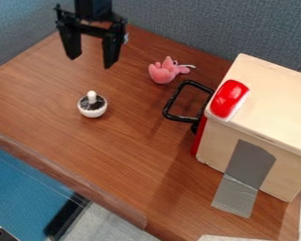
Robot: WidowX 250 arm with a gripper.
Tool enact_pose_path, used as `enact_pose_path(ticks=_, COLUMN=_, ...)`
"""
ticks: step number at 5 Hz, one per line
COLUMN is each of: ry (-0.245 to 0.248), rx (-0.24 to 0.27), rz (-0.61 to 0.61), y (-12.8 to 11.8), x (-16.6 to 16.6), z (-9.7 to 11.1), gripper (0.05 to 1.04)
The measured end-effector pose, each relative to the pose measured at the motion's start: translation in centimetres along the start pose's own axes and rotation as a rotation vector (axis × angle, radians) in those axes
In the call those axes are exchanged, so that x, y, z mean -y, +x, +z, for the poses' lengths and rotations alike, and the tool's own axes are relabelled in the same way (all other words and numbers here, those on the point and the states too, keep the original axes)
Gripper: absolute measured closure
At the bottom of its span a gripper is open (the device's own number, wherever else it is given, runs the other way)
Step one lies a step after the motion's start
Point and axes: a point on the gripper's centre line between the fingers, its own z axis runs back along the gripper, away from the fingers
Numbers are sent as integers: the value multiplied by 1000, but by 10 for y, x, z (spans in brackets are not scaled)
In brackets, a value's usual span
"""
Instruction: Move the white object to the bottom right of the table
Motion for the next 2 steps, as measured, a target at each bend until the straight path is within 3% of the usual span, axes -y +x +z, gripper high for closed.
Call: enact_pose_path(ticks=2, ry=41, rx=49, rz=54, y=6, x=-7, z=-31, gripper=82)
